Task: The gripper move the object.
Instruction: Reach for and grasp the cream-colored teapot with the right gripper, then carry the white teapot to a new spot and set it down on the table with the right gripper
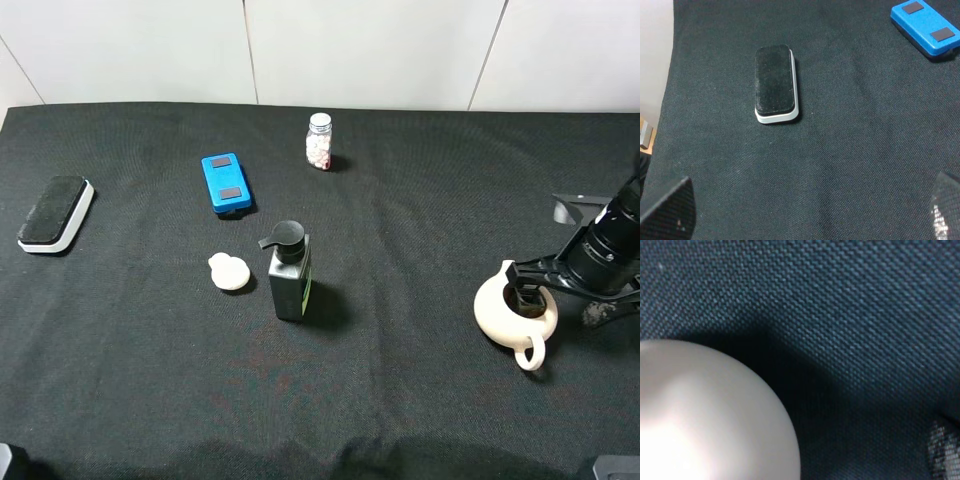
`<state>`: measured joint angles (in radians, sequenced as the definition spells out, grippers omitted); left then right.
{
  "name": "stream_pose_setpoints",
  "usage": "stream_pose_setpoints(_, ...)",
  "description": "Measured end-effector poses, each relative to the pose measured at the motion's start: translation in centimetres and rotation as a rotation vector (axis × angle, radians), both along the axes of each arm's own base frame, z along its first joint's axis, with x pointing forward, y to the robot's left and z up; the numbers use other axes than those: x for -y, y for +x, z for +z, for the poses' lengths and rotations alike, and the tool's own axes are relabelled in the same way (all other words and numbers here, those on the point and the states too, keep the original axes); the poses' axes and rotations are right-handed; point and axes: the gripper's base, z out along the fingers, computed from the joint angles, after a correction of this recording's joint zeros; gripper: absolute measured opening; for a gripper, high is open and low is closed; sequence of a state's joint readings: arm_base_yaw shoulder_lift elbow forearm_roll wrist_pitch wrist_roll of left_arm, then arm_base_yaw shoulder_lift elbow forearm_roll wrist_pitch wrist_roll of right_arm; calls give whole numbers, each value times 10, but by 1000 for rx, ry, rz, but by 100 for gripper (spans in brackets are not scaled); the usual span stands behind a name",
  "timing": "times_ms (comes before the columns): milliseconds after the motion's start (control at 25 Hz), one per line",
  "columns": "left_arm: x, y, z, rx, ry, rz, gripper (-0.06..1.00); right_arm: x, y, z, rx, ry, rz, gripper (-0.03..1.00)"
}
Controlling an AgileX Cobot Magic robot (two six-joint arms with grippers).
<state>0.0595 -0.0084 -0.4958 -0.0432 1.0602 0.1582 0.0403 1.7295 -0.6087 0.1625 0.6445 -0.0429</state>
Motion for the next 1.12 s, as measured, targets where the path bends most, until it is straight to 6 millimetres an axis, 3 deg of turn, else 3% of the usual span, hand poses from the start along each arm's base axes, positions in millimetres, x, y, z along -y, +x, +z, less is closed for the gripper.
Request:
stream_pose_setpoints(80, 0, 0, 0, 0, 0, 0, 99, 0, 0, -3, -9, 4, -2, 69)
stream_pose_setpoints(200, 0, 0, 0, 0, 0, 0, 99, 0, 0, -4, -15, 4, -2, 60)
stream_pose_setpoints(680, 0, 0, 0, 0, 0, 0, 99, -1, 1, -5, -12, 10, -15, 10)
stream_pose_setpoints(1120, 0, 0, 0, 0, 0, 0, 99, -1, 1, -5, -9, 10, -15, 9)
